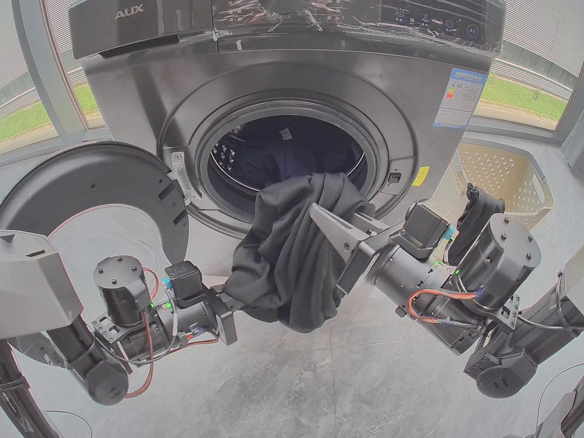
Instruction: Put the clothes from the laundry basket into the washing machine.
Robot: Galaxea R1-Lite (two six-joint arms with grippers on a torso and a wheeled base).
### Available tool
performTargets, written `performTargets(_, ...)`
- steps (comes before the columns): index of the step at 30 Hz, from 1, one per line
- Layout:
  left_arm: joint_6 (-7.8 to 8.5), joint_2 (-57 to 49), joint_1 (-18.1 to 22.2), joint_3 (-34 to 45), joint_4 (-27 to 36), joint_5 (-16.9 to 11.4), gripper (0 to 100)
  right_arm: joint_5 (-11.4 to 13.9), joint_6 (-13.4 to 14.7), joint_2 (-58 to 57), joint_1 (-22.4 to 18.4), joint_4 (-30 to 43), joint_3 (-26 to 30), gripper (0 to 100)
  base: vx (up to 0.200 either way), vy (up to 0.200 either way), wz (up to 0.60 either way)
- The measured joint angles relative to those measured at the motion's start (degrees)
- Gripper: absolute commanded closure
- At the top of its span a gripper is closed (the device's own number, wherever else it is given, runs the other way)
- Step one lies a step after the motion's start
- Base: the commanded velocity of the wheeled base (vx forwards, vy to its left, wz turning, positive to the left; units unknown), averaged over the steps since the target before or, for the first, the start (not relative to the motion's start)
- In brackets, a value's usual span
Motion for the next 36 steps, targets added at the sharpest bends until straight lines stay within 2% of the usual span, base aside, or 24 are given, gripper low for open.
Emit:
performTargets(5, -1.11, -3.6, -1.2, 3.6, -1.2, 0.1, 100, 0.1, -0.1, 2.5, -0.5, -0.3, 1.8, 0, 0.0, 0.0, 0.0)
performTargets(10, -2.27, -6.2, -2.0, 3.8, -1.3, 0.2, 100, 0.1, -0.2, 4.2, -0.8, -0.1, 7.0, 0, 0.0, 0.0, 0.0)
performTargets(14, -4.46, -8.1, -2.4, 2.8, -1.3, 0.3, 100, 0.1, -0.3, 5.5, -1.5, -0.3, 12.3, 0, 0.0, 0.0, 0.0)
performTargets(17, -6.56, -9.1, -2.7, 1.0, -1.3, 0.4, 100, 0.1, -0.5, 6.4, -3.3, -0.4, 14.8, 0, 0.0, 0.0, 0.0)
performTargets(19, -7.41, -9.6, -2.9, -0.1, -1.3, 0.6, 100, 0.2, -0.6, 6.9, -4.3, -0.4, 15.8, 0, 0.0, 0.0, 0.0)
performTargets(26, -8.89, -11.3, -3.1, -3.3, -1.3, 2.7, 100, 0.2, -0.5, 9.4, -5.5, -0.4, 19.5, 0, 0.0, 0.0, 0.0)
performTargets(29, -9.94, -11.8, -3.0, -5.0, -1.3, 4.7, 100, 0.1, -0.2, 11.5, -5.4, -0.5, 20.8, 0, 0.0, 0.0, 0.0)
performTargets(36, -10.42, -12.3, -3.1, -6.7, -1.3, 5.9, 100, 0.1, -0.2, 14.7, -4.7, -1.2, 18.9, 0, 0.0, 0.0, 0.0)
